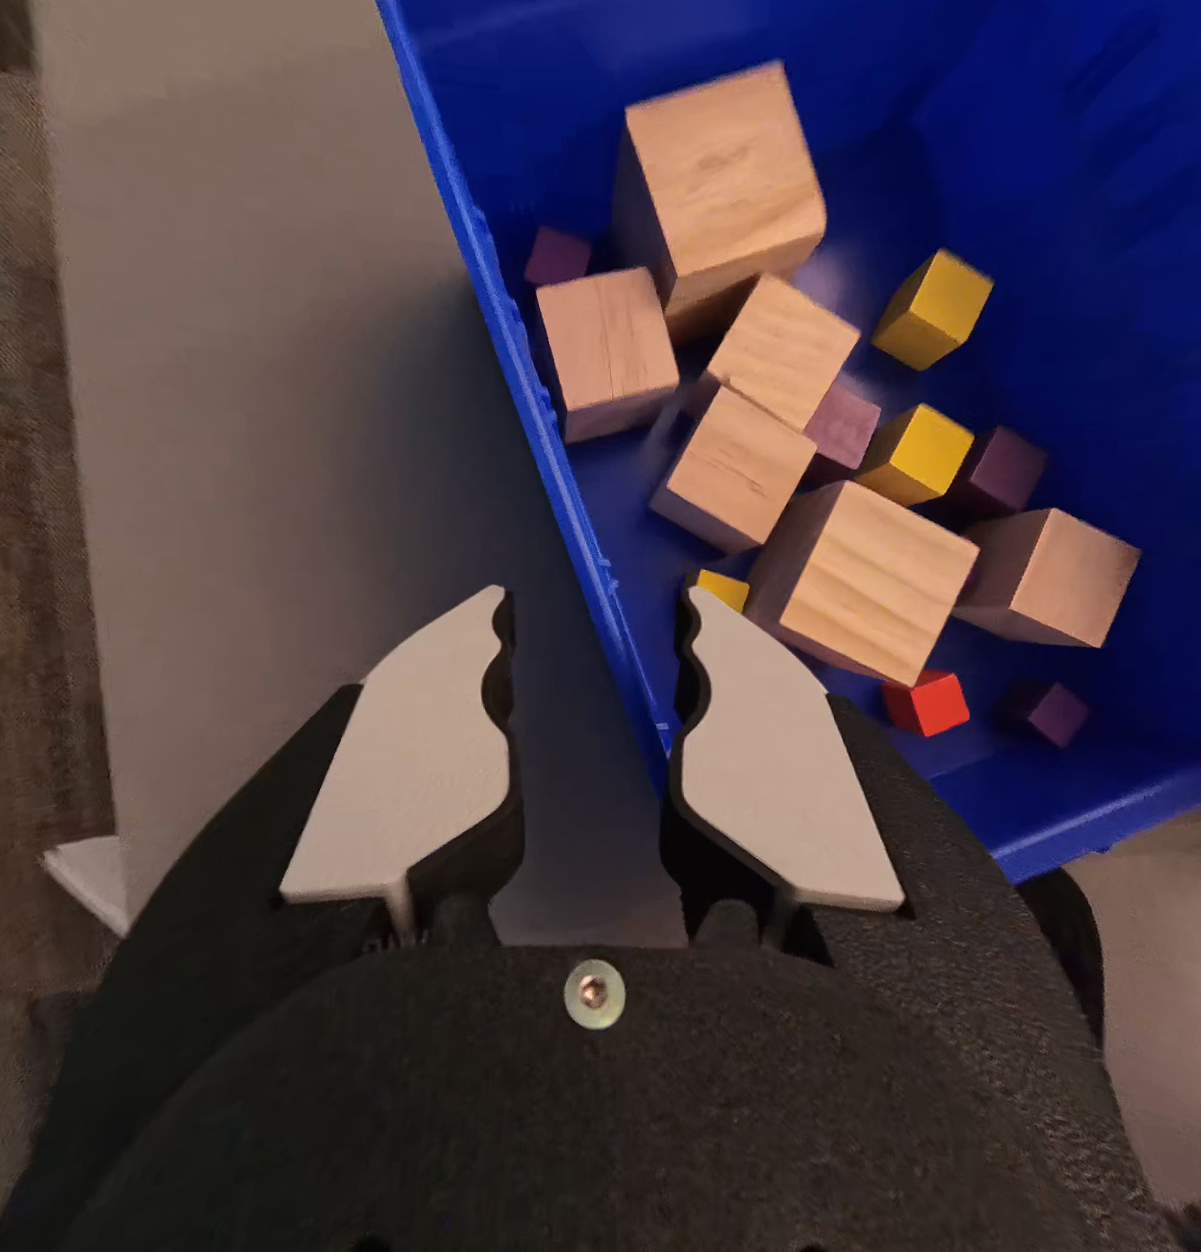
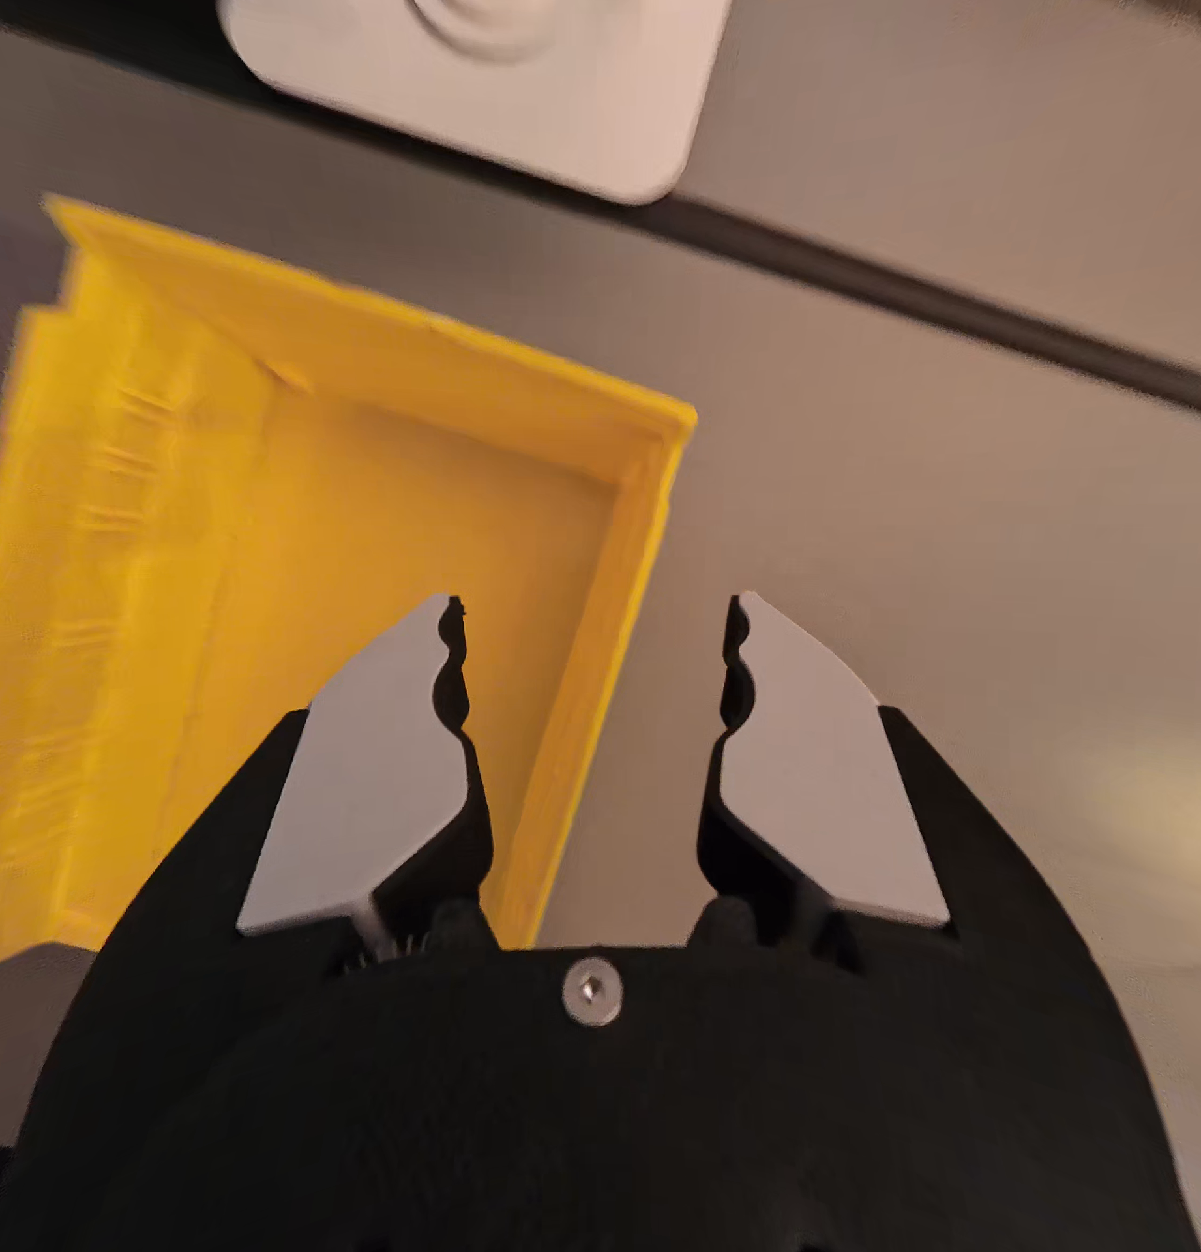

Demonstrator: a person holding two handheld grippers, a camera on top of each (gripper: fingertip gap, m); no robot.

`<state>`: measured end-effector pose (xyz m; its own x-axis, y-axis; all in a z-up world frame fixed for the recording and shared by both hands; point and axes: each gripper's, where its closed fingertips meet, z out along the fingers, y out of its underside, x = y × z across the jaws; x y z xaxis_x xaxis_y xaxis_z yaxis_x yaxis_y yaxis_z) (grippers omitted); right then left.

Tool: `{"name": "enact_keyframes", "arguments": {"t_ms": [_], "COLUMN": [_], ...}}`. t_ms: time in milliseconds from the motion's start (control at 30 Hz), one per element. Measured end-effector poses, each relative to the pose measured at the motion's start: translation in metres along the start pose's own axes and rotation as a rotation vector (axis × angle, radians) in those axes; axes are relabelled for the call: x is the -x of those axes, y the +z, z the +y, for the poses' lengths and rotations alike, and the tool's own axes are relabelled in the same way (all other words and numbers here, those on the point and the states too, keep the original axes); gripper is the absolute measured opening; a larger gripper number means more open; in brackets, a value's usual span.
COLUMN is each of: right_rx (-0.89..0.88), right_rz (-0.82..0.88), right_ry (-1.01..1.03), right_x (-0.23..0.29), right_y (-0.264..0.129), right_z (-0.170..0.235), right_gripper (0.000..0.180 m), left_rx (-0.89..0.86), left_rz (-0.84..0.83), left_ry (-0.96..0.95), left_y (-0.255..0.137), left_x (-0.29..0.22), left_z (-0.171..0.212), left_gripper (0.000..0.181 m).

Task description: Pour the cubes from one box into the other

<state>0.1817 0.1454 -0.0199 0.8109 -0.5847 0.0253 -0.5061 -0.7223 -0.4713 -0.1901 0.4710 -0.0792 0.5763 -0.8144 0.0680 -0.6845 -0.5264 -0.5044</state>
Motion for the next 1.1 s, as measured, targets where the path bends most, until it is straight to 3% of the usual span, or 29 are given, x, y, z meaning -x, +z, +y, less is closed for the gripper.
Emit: {"name": "enact_keyframes", "arguments": {"t_ms": [133, 267, 367, 533, 700, 1100], "right_rx": [0.207, 0.378, 0.441, 0.44, 0.451, 0.464], "right_rz": [-0.084, -0.104, -0.216, -0.208, -0.168, -0.113], "right_ry": [0.054, 0.036, 0.065, 0.061, 0.063, 0.277], "right_x": [0.005, 0.007, 0.015, -0.01, -0.065, -0.207], "right_y": [0.037, 0.06, 0.071, 0.074, 0.073, 0.06], "right_z": [0.052, 0.088, 0.097, 0.094, 0.101, 0.139], "right_gripper": [0.074, 0.034, 0.009, 0.004, 0.004, 0.004], "left_rx": [0.158, 0.212, 0.231, 0.239, 0.245, 0.246], "left_rz": [0.087, 0.017, -0.02, 0.018, 0.012, 0.002], "left_ry": [-0.008, 0.059, 0.117, 0.2, 0.122, 0.025], "left_y": [0.019, 0.023, 0.027, 0.034, 0.036, 0.035], "left_x": [-0.013, -0.01, -0.009, -0.022, -0.029, -0.035], "left_z": [0.018, 0.017, 0.011, 0.002, 0.0, 0.004], "left_gripper": [0.02, 0.018, 0.013, 0.009, 0.007, 0.006]}}
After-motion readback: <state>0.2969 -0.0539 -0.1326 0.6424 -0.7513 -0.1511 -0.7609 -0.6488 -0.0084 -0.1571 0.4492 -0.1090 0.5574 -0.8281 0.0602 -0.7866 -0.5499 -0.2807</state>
